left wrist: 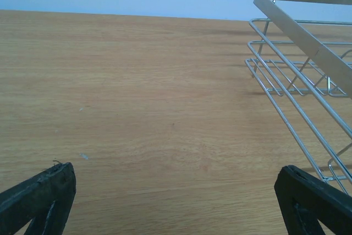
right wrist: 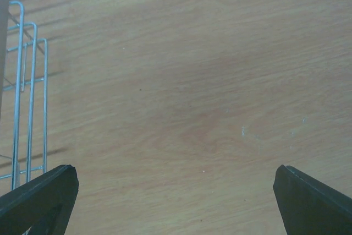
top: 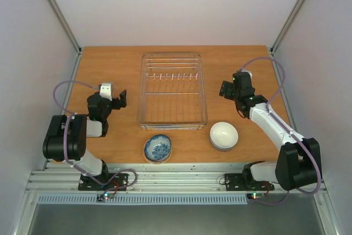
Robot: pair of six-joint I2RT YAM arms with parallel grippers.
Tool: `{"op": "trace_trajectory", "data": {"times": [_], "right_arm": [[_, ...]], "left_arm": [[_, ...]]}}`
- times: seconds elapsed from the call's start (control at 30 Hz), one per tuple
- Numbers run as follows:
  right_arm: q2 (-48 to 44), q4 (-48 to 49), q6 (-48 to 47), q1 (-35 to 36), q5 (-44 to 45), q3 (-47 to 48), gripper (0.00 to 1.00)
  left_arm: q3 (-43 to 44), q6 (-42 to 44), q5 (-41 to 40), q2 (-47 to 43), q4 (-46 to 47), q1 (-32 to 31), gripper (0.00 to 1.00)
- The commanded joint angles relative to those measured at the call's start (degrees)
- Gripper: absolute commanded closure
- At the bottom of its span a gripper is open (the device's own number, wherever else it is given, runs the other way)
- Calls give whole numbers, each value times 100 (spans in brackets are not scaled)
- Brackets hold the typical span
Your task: Load the bowls into the dish rack
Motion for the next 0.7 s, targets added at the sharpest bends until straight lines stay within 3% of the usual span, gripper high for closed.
{"op": "trace_trajectory", "data": {"times": [0.0,0.13,0.3,0.5,0.67], "right_arm": [[215,-669,23,399,906,566,1],[475,-2006,391,1067,2321,1361,1],[490,-3618,1711,1527,3084,1850,1],[-353,-2570,685,1665,925,1089,1],[-937,-2526,670,2060,588,736,1]], "left_arm": [[111,93,-78,-58,158,-19,1],[106,93,-72,-56,161,-19,1],[111,93,-70,-55,162,-20,1],[111,93,-69,-57,159,-23,1],[111,93,-68,-53,161,-19,1]]}}
